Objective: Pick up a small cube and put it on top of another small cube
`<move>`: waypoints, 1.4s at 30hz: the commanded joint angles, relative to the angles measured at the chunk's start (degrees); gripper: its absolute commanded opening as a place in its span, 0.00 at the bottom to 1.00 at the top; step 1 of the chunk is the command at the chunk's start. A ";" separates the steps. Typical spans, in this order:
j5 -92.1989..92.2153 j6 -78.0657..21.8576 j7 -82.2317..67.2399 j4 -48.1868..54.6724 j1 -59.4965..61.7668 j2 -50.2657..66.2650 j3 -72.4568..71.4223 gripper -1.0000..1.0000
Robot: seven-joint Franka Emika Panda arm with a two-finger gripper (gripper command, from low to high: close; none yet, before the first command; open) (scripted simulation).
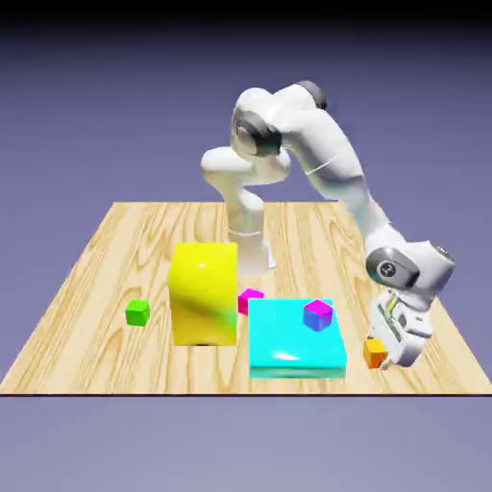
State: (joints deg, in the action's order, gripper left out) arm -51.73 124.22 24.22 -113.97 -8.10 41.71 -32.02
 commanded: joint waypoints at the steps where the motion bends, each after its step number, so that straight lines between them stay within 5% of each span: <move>1: 1.88 -1.71 -1.09 0.00 0.40 -2.07 -1.47 0.00; 10: 5.32 -5.21 -10.24 0.10 15.41 -9.99 0.41 0.00; 23: 37.71 0.24 7.55 -13.25 42.32 -23.74 20.57 0.00; 38: 70.32 2.68 44.14 -26.35 52.39 -35.06 38.27 0.00; 42: 72.45 7.64 43.01 -27.63 53.32 -31.29 37.65 0.00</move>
State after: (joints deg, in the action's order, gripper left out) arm 20.90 131.87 67.11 -141.60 45.23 10.41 5.62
